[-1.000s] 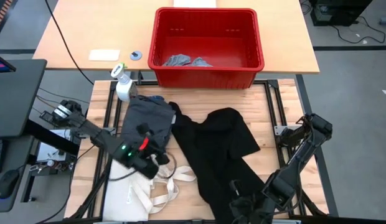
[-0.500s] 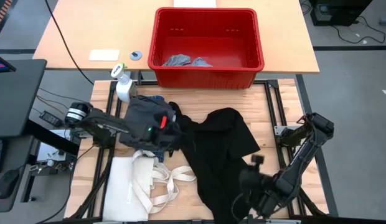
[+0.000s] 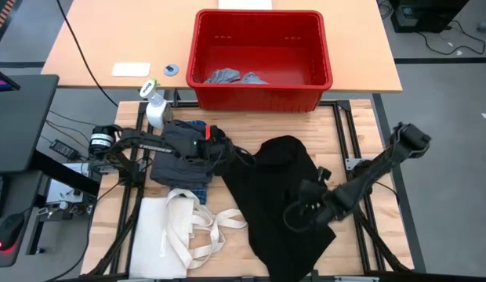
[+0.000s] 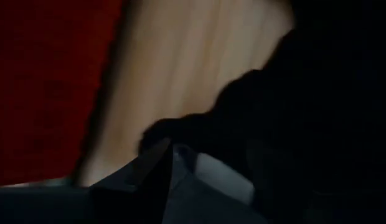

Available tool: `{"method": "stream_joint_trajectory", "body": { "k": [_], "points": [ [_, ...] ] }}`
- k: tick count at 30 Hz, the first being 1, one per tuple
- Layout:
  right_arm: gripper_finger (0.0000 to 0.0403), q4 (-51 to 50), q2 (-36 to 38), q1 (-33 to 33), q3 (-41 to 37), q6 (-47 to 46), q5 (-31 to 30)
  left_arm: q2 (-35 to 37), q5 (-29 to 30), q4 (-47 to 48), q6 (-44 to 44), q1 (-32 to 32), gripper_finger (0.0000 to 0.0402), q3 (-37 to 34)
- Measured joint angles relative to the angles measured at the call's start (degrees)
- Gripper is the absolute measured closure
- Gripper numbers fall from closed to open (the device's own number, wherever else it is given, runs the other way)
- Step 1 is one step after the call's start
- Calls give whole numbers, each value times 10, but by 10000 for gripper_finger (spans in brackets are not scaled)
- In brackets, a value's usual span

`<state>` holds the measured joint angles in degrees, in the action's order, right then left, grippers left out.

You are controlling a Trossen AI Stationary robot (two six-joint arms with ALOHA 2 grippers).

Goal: Fold Laundry from Bin
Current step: Fold the black shirt

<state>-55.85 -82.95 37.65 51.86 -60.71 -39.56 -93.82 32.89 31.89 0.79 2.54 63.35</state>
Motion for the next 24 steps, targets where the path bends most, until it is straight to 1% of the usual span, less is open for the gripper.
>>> {"method": "stream_joint_trajectory", "body": {
  "k": [3, 4, 7, 10, 14, 15, 18, 20, 24],
  "points": [
    [306, 64, 41, -44, -47, 38, 0, 0, -86, 2, 0, 24, 193, 0],
    [305, 78, 52, -55, -57, 48, -1, 0, -101, -3, 0, 31, 193, 0],
    [302, 115, 79, -82, -75, 82, -15, 0, -100, -24, 0, 42, 193, 0],
    [301, 147, 95, -99, -85, 113, -67, -2, -108, -43, -1, 50, 193, 0],
    [300, 172, 103, -113, -94, 145, -148, -9, -191, -52, -18, 49, 193, 0],
    [300, 172, 103, -115, -94, 148, -163, -11, -200, -56, -19, 45, 193, 0],
    [300, 173, 101, -121, -94, 143, -194, -12, -203, -51, -28, 26, 193, 0],
    [300, 172, 100, -123, -94, 131, -205, -14, -191, -54, -45, 8, 193, 0],
    [300, 172, 100, -122, -94, 118, -209, -28, -97, -53, -65, -38, 193, 0]
  ]
}}
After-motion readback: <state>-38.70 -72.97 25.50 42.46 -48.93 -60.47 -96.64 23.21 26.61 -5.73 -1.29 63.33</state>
